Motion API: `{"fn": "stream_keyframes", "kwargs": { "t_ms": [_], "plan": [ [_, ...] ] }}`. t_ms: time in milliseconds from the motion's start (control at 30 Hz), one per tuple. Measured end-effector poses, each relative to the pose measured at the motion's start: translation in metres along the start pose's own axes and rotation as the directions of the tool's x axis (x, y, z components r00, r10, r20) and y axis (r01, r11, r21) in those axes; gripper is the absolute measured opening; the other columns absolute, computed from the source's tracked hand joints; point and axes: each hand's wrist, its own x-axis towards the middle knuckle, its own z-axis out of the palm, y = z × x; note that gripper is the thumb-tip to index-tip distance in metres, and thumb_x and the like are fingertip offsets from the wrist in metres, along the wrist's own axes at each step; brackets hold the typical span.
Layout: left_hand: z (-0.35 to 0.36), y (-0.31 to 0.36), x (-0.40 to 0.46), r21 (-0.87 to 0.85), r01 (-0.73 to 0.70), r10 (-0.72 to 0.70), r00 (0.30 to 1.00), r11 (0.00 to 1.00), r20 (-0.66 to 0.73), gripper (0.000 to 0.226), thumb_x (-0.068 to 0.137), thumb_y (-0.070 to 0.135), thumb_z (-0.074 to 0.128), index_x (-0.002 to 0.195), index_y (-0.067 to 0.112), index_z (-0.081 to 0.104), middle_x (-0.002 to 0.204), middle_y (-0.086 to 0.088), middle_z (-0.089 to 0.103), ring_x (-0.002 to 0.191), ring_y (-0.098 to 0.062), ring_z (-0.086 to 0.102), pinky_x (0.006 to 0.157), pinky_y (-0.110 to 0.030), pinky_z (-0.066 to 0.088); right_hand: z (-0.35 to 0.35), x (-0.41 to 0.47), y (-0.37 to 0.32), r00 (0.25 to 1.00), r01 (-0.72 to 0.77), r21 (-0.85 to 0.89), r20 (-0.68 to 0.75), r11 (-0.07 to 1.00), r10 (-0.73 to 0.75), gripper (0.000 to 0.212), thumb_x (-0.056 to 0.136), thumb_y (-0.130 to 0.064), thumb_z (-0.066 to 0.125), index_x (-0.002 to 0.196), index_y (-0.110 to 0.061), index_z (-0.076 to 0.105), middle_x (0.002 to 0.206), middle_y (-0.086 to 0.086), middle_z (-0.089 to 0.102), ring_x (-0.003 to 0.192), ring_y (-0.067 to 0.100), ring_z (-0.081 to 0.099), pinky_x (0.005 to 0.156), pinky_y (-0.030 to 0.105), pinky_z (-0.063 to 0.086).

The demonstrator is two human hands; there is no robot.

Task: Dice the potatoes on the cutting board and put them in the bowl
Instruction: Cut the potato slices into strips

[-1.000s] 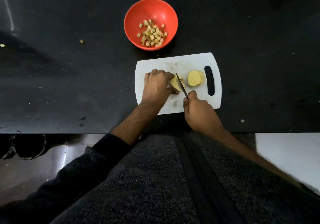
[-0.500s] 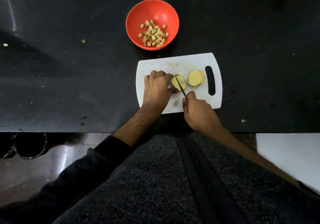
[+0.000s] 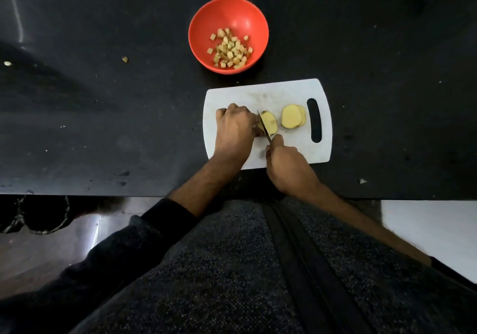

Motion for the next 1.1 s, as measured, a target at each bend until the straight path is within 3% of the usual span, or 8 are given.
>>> {"fn": "stream_keyframes", "kwargs": {
  "t_ms": [200, 333, 467, 633, 800, 900, 1000, 1100],
  "plan": [
    [-0.003, -0.005, 0.006, -0.042, -0.039, 0.041, 0.998, 0.998, 0.049, 0.011, 0.090, 0.014, 0.067, 0.088, 0.018, 0.076, 0.078, -0.004, 0.067, 0.091, -0.024, 0.050, 0.072, -0.029, 0.013, -0.001, 0.004, 0.000, 0.999, -0.014, 0.053, 0.039, 0.999, 0.012, 0.012, 0.106, -0.028, 0.034, 0.102, -0.017, 0.032, 0.080, 0.005, 0.052, 0.067, 0.024, 0.050, 0.064, 0.034, 0.037],
    [-0.002, -0.006, 0.005, -0.072, -0.050, 0.052, 0.998, 0.996, 0.021, 0.013, 0.089, 0.012, 0.067, 0.088, 0.019, 0.078, 0.075, -0.003, 0.067, 0.089, -0.025, 0.052, 0.073, -0.030, 0.017, 0.000, 0.007, -0.002, 0.997, -0.057, 0.073, 0.062, 0.996, 0.052, 0.022, 0.105, -0.028, 0.034, 0.115, -0.009, 0.041, 0.092, 0.015, 0.063, 0.080, 0.034, 0.061, 0.066, 0.036, 0.040],
    [0.001, -0.006, 0.003, -0.055, -0.035, 0.035, 0.999, 0.998, -0.006, 0.015, 0.090, 0.011, 0.066, 0.088, 0.022, 0.077, 0.075, -0.001, 0.066, 0.088, -0.024, 0.052, 0.076, -0.031, 0.022, 0.001, 0.006, -0.004, 0.997, -0.047, -0.007, 0.055, 0.999, 0.048, 0.022, 0.105, -0.024, 0.036, 0.119, -0.008, 0.040, 0.095, 0.015, 0.064, 0.082, 0.033, 0.063, 0.066, 0.037, 0.040],
    [0.001, -0.004, 0.000, -0.031, -0.025, 0.025, 1.000, 0.999, 0.001, 0.011, 0.093, 0.019, 0.068, 0.099, 0.019, 0.078, 0.088, -0.004, 0.070, 0.096, -0.025, 0.053, 0.082, -0.035, 0.028, 0.002, -0.009, 0.004, 0.989, -0.083, -0.051, 0.115, 0.995, 0.088, 0.012, 0.103, -0.024, 0.038, 0.103, -0.013, 0.034, 0.085, 0.009, 0.054, 0.085, 0.036, 0.062, 0.066, 0.038, 0.038],
    [0.002, -0.004, 0.002, -0.008, -0.033, 0.033, 0.999, 0.999, -0.005, 0.016, 0.093, 0.024, 0.068, 0.105, 0.019, 0.077, 0.094, -0.004, 0.071, 0.100, -0.027, 0.054, 0.085, -0.036, 0.029, 0.003, -0.031, 0.021, 0.970, -0.116, -0.017, 0.214, 0.993, 0.117, 0.019, 0.103, -0.030, 0.037, 0.096, -0.014, 0.030, 0.080, 0.009, 0.046, 0.074, 0.034, 0.050, 0.067, 0.043, 0.039],
    [0.000, -0.003, 0.002, -0.036, -0.019, 0.019, 1.000, 0.999, 0.000, 0.017, 0.091, 0.024, 0.070, 0.105, 0.019, 0.078, 0.093, -0.005, 0.072, 0.099, -0.027, 0.055, 0.086, -0.037, 0.029, -0.005, -0.038, 0.027, 0.984, -0.083, -0.042, 0.151, 0.996, 0.089, 0.022, 0.104, -0.035, 0.033, 0.096, -0.015, 0.032, 0.070, 0.002, 0.040, 0.066, 0.030, 0.043, 0.063, 0.039, 0.036],
    [-0.003, -0.005, 0.001, -0.063, 0.016, -0.016, 1.000, 0.998, 0.000, 0.015, 0.088, 0.024, 0.073, 0.101, 0.021, 0.078, 0.090, -0.003, 0.073, 0.098, -0.026, 0.056, 0.085, -0.036, 0.027, -0.018, -0.043, 0.025, 1.000, -0.001, -0.040, -0.007, 0.999, 0.001, 0.021, 0.104, -0.036, 0.033, 0.095, -0.017, 0.035, 0.064, 0.000, 0.043, 0.055, 0.024, 0.041, 0.056, 0.037, 0.034],
    [-0.004, -0.004, -0.001, -0.096, 0.033, -0.035, 0.999, 0.995, -0.022, 0.024, 0.085, 0.035, 0.075, 0.107, 0.025, 0.076, 0.089, 0.000, 0.074, 0.100, -0.025, 0.058, 0.086, -0.036, 0.029, -0.025, -0.036, 0.022, 0.992, 0.022, -0.084, -0.124, 0.996, -0.033, 0.020, 0.105, -0.034, 0.032, 0.097, -0.016, 0.036, 0.062, -0.001, 0.043, 0.054, 0.022, 0.041, 0.054, 0.036, 0.032]
  ]
}}
